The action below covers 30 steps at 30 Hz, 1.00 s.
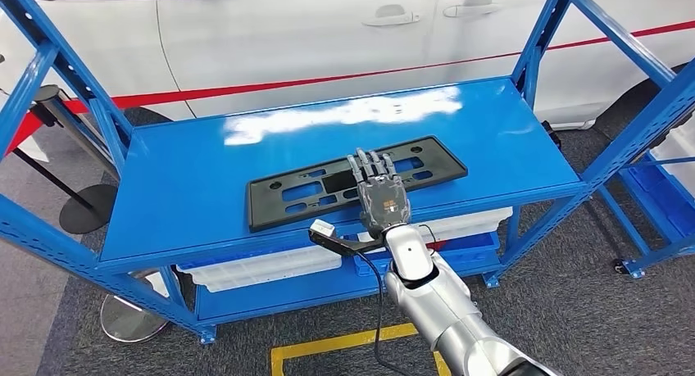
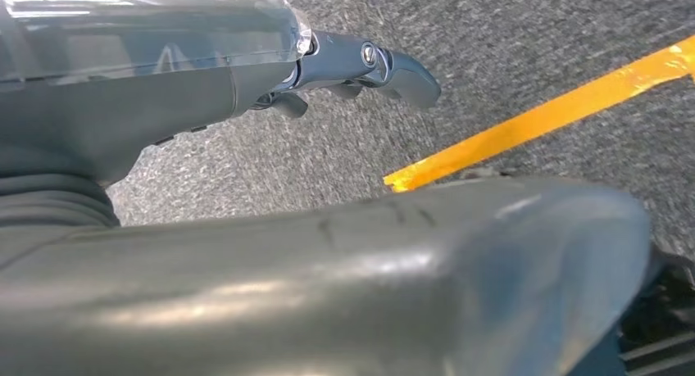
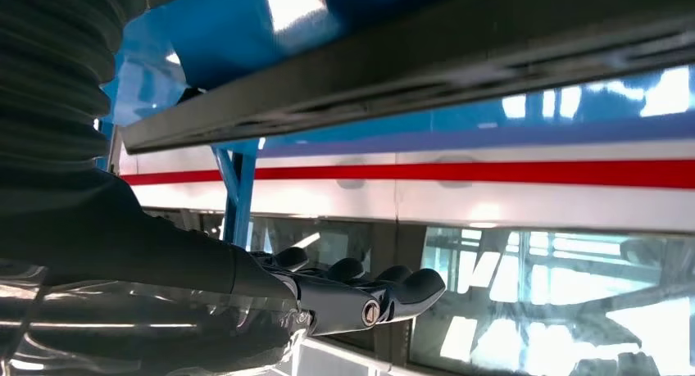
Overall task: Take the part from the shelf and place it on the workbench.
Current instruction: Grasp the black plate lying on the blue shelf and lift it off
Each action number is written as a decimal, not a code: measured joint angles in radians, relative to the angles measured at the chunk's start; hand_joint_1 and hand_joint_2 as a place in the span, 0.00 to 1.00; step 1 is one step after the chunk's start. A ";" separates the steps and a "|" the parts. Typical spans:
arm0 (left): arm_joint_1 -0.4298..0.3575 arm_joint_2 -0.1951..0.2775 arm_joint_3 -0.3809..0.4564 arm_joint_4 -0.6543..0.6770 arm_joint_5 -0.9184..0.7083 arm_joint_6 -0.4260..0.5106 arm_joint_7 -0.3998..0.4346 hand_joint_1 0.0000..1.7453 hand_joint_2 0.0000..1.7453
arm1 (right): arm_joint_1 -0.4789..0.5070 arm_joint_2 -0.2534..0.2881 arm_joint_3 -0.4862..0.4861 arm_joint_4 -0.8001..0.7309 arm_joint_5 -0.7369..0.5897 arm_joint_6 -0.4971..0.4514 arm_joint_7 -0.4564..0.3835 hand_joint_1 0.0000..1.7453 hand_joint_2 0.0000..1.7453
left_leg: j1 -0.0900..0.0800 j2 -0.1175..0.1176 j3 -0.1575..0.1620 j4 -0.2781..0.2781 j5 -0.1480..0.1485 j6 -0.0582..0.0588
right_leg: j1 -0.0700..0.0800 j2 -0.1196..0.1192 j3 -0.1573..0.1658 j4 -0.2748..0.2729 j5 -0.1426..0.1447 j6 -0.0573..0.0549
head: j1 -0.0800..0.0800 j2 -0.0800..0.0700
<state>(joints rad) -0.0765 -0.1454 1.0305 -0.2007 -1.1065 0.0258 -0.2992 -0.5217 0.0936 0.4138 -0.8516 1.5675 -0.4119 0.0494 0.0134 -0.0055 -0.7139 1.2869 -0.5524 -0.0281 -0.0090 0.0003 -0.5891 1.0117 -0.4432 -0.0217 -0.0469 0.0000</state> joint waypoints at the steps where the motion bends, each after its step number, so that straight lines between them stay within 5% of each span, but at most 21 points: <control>1: 0.001 0.000 0.000 0.000 -0.001 0.000 0.002 0.00 0.00 | -0.001 0.001 0.000 0.009 0.000 0.000 0.002 0.00 1.00 | 0.000 0.000 0.024 -0.054 0.036 0.002 | 0.000 0.001 0.002 0.001 -0.002 0.001 | 0.000 0.000; 4: 0.000 0.002 0.001 0.000 -0.005 0.000 0.005 0.00 0.00 | -0.007 0.001 -0.001 0.019 0.000 0.003 0.010 0.00 1.00 | -0.002 0.000 0.111 -0.242 0.113 0.014 | 0.003 0.003 0.004 0.007 -0.009 0.011 | 0.000 0.000; 9: 0.001 0.004 0.000 0.000 -0.027 -0.006 0.002 0.00 0.00 | 0.012 -0.013 -0.005 -0.009 -0.001 0.039 0.034 0.00 1.00 | -0.001 -0.001 0.127 -0.276 0.119 0.042 | 0.005 0.004 -0.004 0.027 -0.028 0.037 | 0.000 0.000; 12: -0.001 0.004 -0.004 0.000 -0.047 -0.015 -0.001 0.00 0.00 | 0.050 -0.042 -0.016 -0.056 -0.001 0.057 0.045 0.00 1.00 | 0.000 -0.001 0.130 -0.282 0.120 0.055 | 0.002 0.004 -0.084 0.193 -0.113 0.048 | 0.000 0.000; 14: 0.000 0.005 -0.008 0.000 -0.057 -0.020 -0.003 0.00 0.00 | 0.078 -0.055 -0.025 -0.075 -0.001 0.059 0.051 0.00 1.00 | -0.001 -0.001 0.130 -0.282 0.119 0.056 | 0.001 0.004 -0.134 0.281 -0.133 0.051 | 0.000 0.000; 16: -0.001 0.005 -0.011 0.000 -0.062 -0.022 -0.005 0.00 0.00 | 0.091 -0.061 -0.034 -0.085 -0.001 0.059 0.052 0.00 1.00 | -0.001 -0.001 0.132 -0.280 0.117 0.054 | 0.001 0.003 -0.114 0.226 -0.082 0.048 | 0.000 0.000; 18: -0.004 0.005 -0.013 0.000 -0.064 -0.022 -0.009 0.00 0.00 | 0.086 -0.061 -0.039 -0.087 -0.001 0.057 0.053 0.00 1.00 | -0.004 0.000 0.134 -0.277 0.112 0.049 | 0.004 0.003 -0.047 0.087 -0.018 0.040 | 0.000 0.000; 21: -0.007 0.004 -0.017 0.000 -0.064 -0.022 -0.011 0.00 0.00 | 0.074 -0.060 -0.046 -0.086 -0.001 0.053 0.056 0.00 1.00 | -0.008 -0.001 0.134 -0.274 0.108 0.036 | 0.011 0.003 -0.009 0.007 0.001 0.026 | 0.000 0.000; 22: -0.007 0.005 -0.018 0.000 -0.064 -0.022 -0.012 0.00 0.00 | 0.073 -0.059 -0.048 -0.085 -0.001 0.052 0.057 0.03 1.00 | -0.008 -0.001 0.136 -0.276 0.108 0.031 | 0.010 0.003 -0.009 0.005 0.003 0.021 | 0.000 0.000; 24: -0.007 0.006 -0.019 0.000 -0.064 -0.022 -0.012 0.00 0.00 | 0.069 -0.056 -0.051 -0.084 0.000 0.052 0.058 0.52 1.00 | -0.009 0.000 0.131 -0.258 0.092 0.020 | 0.004 0.002 -0.005 -0.001 0.006 0.008 | 0.000 0.000; 26: -0.007 0.007 -0.019 0.000 -0.062 -0.022 -0.012 0.00 0.00 | 0.058 -0.048 -0.052 -0.073 0.000 0.051 0.060 0.98 1.00 | -0.007 0.000 0.092 -0.170 0.039 0.011 | 0.001 0.000 -0.003 -0.006 0.008 -0.002 | 0.000 0.000; 28: -0.007 0.007 -0.019 0.000 -0.055 -0.021 -0.011 0.00 0.00 | 0.032 -0.036 -0.053 -0.035 0.001 0.048 0.069 0.99 1.00 | -0.004 0.000 0.030 -0.039 -0.018 0.004 | 0.003 0.001 -0.004 -0.005 0.007 -0.006 | 0.000 0.000; 30: -0.006 0.006 -0.016 0.000 -0.040 -0.018 -0.010 0.00 0.00 | -0.008 -0.019 -0.053 0.029 0.001 0.037 0.075 0.97 1.00 | -0.003 0.000 0.007 0.004 -0.014 0.001 | 0.004 0.002 -0.004 -0.003 0.006 -0.007 | 0.000 0.000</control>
<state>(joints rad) -0.0826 -0.1389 1.0143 -0.2007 -1.1468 0.0076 -0.3090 -0.5299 0.0745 0.3605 -0.8225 1.5682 -0.3748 0.1248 0.0106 -0.0054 -0.7070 1.2907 -0.5664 -0.0272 -0.0050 0.0025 -0.5929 1.0089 -0.4373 -0.0283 -0.0469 0.0000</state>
